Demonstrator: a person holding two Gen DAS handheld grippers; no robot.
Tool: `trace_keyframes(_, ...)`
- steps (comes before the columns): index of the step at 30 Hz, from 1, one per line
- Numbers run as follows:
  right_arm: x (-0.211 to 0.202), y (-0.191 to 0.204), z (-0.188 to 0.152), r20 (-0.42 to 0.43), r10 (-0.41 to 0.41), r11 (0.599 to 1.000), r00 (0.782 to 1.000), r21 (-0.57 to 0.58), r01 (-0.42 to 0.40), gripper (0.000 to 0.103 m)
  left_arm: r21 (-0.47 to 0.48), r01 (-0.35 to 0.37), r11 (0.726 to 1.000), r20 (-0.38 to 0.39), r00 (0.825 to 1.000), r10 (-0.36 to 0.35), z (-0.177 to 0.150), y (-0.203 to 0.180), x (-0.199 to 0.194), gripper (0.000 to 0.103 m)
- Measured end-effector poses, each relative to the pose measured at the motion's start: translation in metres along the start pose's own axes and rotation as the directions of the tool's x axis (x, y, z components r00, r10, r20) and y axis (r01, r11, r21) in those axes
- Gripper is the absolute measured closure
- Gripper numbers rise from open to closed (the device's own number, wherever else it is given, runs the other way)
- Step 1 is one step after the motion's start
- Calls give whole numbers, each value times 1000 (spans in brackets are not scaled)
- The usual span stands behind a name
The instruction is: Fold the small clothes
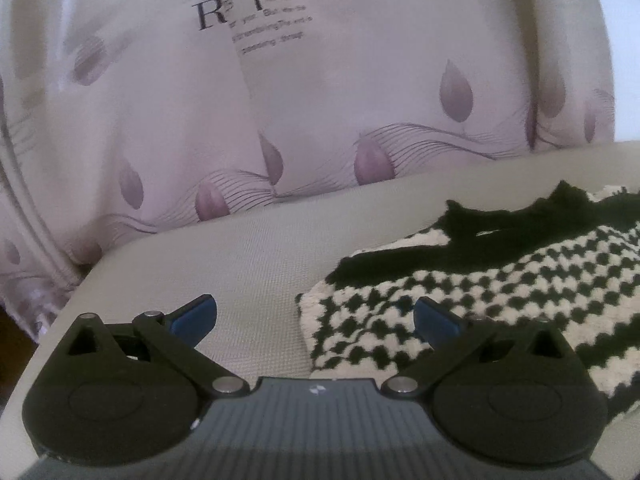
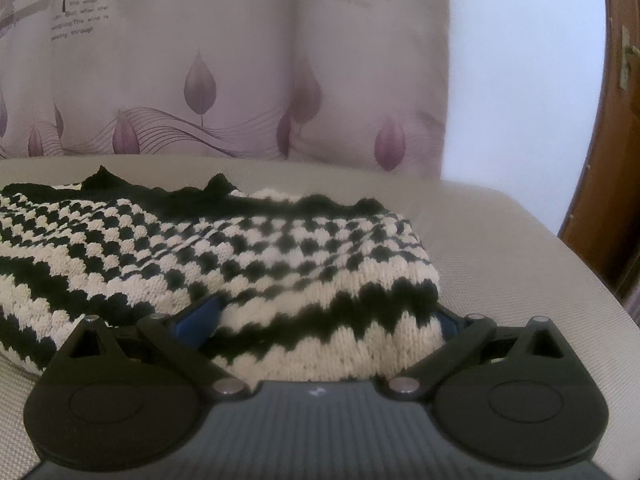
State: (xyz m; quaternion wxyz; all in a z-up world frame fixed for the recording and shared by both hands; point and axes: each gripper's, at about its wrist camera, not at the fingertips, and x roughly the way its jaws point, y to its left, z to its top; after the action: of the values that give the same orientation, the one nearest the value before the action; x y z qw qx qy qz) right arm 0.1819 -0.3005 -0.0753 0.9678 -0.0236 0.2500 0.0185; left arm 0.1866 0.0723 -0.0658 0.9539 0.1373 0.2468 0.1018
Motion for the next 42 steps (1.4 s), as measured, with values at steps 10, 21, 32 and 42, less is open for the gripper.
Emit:
trace_keyframes(10,1,0,0,0,-1,1000,1000,0,1,0,14,20,1000,-1,1000,-20,2,-5,0,0)
trace_keyframes(21,3,0,-1,-4,10,1000,1000,16,-10,0,-125,273,954,-87,955,-285,10,37,21,14)
trace_keyframes(32,4,-2,-1,-6,22,999,1000,31,-22,0,-399,475,784,-182,797,-576,-14,77,68,41)
trace_keyframes(42,3,-2,-1,-3,23,999,1000,32,-23,0,-435,549,713,-103,757,-645,-16,75,87,73)
